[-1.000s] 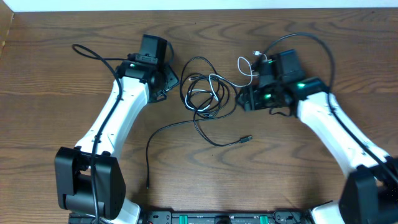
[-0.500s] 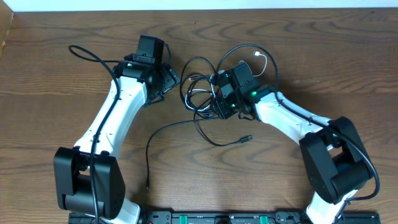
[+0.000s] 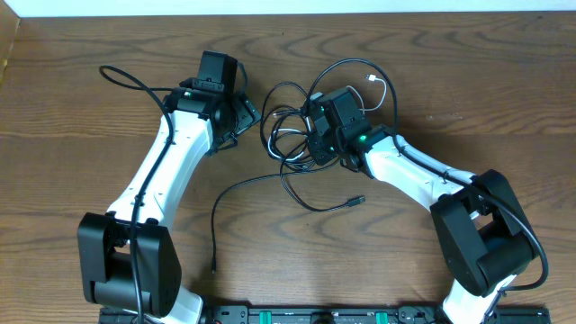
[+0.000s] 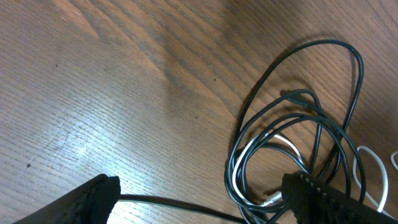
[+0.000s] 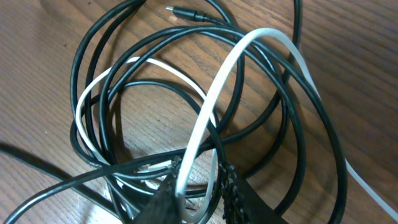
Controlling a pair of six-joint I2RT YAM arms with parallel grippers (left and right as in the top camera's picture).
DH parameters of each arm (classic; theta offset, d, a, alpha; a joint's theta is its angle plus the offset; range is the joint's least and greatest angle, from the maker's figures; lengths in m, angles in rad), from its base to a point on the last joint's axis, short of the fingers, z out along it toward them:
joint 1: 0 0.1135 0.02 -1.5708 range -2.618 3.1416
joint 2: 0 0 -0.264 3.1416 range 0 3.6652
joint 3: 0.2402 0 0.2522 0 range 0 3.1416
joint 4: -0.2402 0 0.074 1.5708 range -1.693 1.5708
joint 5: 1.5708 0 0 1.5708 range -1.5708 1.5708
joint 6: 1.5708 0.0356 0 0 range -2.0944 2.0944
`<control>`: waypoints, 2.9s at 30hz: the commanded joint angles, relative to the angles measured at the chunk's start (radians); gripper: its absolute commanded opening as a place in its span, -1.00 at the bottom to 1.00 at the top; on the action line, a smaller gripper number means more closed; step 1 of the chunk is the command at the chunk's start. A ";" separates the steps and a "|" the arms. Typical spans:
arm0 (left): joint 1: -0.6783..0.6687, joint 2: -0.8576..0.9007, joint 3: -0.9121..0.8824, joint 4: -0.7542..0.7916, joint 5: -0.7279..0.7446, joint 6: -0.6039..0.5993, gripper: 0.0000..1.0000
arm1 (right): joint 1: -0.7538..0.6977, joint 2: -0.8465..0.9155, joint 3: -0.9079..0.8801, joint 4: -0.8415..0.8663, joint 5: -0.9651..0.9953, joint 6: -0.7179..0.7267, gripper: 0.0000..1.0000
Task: Untangle cables
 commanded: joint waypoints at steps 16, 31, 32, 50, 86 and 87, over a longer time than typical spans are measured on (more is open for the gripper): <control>0.003 0.011 -0.004 -0.007 -0.013 0.002 0.80 | 0.006 -0.001 0.016 -0.039 -0.038 -0.003 -0.98; 0.002 0.011 -0.004 -0.007 -0.012 0.002 0.80 | -0.132 -0.655 0.076 -0.460 -0.255 0.022 -0.98; 0.003 0.011 -0.004 -0.007 -0.011 0.002 0.80 | -0.139 -0.685 0.076 -0.463 -0.243 0.022 -0.98; 0.002 0.011 -0.004 -0.007 -0.009 0.002 0.80 | -0.173 -0.636 0.074 -0.577 -0.024 0.037 -0.97; 0.003 0.011 -0.004 -0.007 -0.009 0.002 0.80 | -0.366 -0.615 0.164 -0.154 0.859 -0.139 -0.98; 0.003 0.011 -0.004 -0.007 -0.009 0.002 0.99 | -0.406 -0.592 0.164 -0.132 0.859 -0.139 -0.98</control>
